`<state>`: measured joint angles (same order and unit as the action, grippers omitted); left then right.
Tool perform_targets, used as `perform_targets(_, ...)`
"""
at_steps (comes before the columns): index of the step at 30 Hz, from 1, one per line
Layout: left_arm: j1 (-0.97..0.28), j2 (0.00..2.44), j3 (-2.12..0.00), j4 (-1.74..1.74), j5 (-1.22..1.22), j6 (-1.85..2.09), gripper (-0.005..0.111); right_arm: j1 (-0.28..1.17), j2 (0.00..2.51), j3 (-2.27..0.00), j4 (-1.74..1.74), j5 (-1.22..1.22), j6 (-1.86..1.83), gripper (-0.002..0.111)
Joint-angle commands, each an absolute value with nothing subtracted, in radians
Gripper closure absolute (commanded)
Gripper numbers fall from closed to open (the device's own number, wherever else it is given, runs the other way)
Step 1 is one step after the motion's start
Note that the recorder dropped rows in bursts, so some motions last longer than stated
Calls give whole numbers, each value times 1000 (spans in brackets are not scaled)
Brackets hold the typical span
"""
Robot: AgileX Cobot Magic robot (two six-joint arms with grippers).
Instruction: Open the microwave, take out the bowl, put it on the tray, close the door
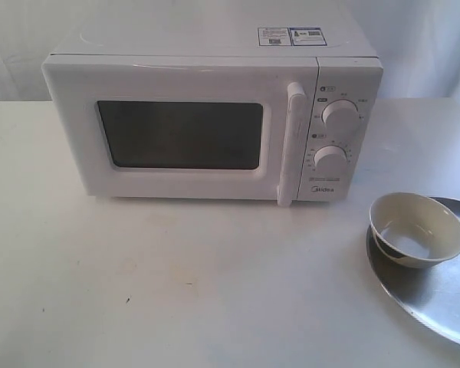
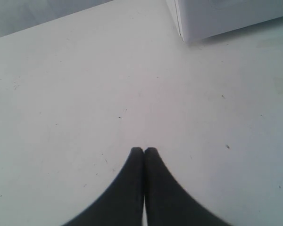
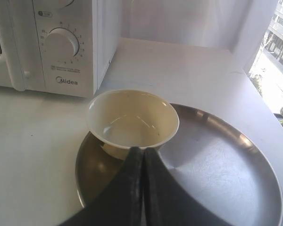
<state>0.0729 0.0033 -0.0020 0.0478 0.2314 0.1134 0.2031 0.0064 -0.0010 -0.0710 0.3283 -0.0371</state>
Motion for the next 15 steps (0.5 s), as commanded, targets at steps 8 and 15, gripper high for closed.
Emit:
perform_targets(8,69,0,0,45,232,109,107,199,0,0,-79,318,-25,108)
perform_targets(15,69,0,0,45,232,109,107,199,0,0,-79,318,-25,108)
